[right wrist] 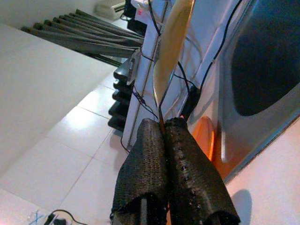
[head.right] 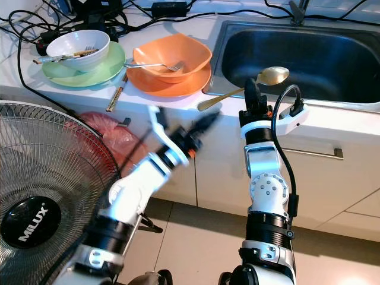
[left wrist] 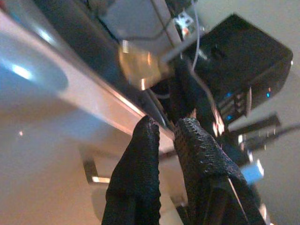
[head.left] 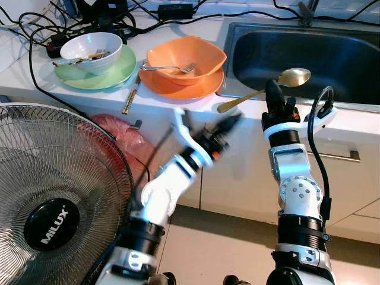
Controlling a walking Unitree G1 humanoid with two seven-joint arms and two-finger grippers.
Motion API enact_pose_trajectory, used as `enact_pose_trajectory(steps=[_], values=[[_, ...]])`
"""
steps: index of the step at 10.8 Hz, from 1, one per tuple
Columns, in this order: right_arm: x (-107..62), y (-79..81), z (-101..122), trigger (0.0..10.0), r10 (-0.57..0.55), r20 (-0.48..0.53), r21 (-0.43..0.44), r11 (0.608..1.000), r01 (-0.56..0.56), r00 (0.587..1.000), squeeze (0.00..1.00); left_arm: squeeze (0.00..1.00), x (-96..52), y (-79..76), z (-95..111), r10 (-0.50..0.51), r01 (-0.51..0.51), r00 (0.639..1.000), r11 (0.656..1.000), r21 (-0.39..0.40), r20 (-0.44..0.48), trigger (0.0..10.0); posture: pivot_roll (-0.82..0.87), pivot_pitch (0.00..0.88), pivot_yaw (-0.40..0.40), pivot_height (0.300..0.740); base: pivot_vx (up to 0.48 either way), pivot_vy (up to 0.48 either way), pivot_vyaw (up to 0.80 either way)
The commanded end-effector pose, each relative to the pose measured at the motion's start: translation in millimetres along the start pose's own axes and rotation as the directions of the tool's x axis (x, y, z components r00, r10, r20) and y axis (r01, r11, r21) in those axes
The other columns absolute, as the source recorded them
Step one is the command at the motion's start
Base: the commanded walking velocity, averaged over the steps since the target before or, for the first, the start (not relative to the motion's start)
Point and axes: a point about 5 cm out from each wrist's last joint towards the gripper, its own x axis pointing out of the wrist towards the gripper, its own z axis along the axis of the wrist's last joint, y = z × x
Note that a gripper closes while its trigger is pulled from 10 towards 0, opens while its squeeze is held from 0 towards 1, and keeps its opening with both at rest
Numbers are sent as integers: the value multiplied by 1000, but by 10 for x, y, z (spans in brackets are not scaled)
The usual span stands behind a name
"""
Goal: Kitchen organization
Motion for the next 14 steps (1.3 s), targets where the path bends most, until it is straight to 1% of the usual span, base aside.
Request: enact_pose_trajectory(steps=[1,3,4,5,6,7,8,9,10,11,12,13,14], values=[[43,95,-24,0,26,13,29,999,-26,1000,0,0,147,-211,-181,-85,84,996,994,-63,-12,10000,42,166,59,740,0,0,0],[48,94,-19,0,27,13,32,999,-28,1000,0,0,140,-204,-193,-84,83,996,995,-49,-24,10000,45,162,59,740,0,0,0],[49,91,-18,0,27,13,27,999,-27,1000,0,0,138,-201,-189,-77,77,996,997,-7,-33,10000,45,157,59,740,0,0,0],[50,84,4,0,19,20,-6,1000,-19,1000,0,0,141,-231,-178,-82,87,995,992,92,-61,10000,46,154,60,740,0,0,0],[62,76,55,0,2,46,-35,999,0,999,0,0,138,-260,-161,-88,102,992,979,178,-86,10000,44,151,61,740,0,0,0],[73,75,108,0,-7,68,-53,999,11,998,0,0,135,-274,-129,-90,102,993,977,186,-72,10000,46,146,61,740,0,0,0],[88,74,206,0,-28,119,-89,995,39,993,0,0,136,-270,-49,-80,85,996,976,202,-33,10000,45,146,60,740,0,0,0],[98,77,279,0,-40,161,-95,994,56,986,0,0,144,-271,5,-74,74,997,971,226,-11,10000,45,146,60,740,0,0,0],[106,99,330,0,-42,177,-163,984,72,983,0,0,149,-289,40,-73,71,997,963,262,-1,10000,46,152,60,740,0,0,0],[120,130,372,10000,-36,193,-256,963,86,981,0,0,155,-295,78,-54,47,998,947,317,13,10000,44,159,60,740,0,0,0],[129,148,387,10000,-28,191,-330,940,91,981,0,0,166,-272,135,-13,-5,999,930,366,47,10000,47,160,57,740,0,0,0],[140,185,389,10000,-6,182,-421,903,83,983,0,0,173,-245,221,22,-58,996,906,418,91,10000,47,162,56,740,0,0,0],[157,239,419,10000,16,197,-527,845,93,980,0,0,175,-248,354,32,-99,989,873,477,146,10000,46,163,55,740,0,0,0]])
